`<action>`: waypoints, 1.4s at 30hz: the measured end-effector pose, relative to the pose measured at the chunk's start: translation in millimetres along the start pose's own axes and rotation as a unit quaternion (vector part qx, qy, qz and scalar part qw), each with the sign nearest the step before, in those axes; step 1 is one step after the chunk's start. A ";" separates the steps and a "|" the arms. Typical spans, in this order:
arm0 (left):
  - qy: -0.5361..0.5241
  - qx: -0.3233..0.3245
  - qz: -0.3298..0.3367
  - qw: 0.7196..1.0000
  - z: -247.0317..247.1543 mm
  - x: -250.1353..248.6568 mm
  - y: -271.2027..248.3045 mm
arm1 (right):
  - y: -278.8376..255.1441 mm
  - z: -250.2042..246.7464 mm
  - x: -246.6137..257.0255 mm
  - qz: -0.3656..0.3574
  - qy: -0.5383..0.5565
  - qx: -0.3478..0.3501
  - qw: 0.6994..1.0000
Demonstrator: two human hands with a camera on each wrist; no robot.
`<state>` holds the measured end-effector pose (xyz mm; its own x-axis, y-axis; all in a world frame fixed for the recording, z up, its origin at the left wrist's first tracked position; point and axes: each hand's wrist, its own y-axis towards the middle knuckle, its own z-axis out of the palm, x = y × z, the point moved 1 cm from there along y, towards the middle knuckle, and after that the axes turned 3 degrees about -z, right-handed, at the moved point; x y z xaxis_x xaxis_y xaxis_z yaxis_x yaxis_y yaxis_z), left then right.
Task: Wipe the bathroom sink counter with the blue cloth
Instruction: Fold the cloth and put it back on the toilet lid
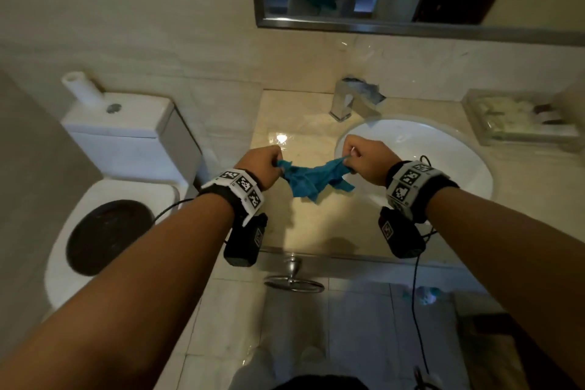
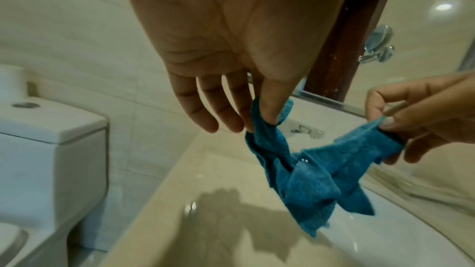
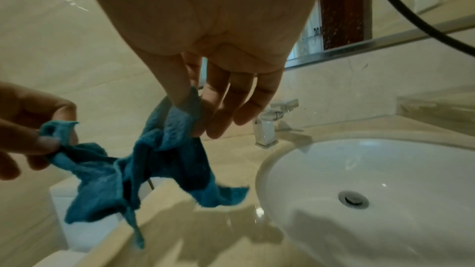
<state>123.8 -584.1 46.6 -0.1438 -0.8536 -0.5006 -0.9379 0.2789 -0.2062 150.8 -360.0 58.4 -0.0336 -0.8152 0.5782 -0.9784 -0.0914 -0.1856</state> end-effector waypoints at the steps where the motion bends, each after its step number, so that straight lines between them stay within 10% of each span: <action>1: 0.008 -0.016 -0.011 1.000 -9.2 1.6 -2.2 | 3.0 -5.9 2.5 -0.002 -0.004 0.000 1.000; 20: -0.073 -0.219 -0.233 0.945 -135.0 136.6 -107.4 | 84.9 41.8 180.9 -0.233 -0.108 0.090 0.962; 42: -0.375 -0.258 -0.134 0.880 -267.0 345.7 -141.0 | 146.9 235.1 464.3 -0.330 -0.030 0.216 0.919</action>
<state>122.0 -1036.0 127.1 0.1725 -0.2742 -0.9461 -0.9528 -0.2901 -0.0896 39.4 -886.4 112.8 0.5617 -0.5299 0.6354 -0.6092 -0.7845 -0.1157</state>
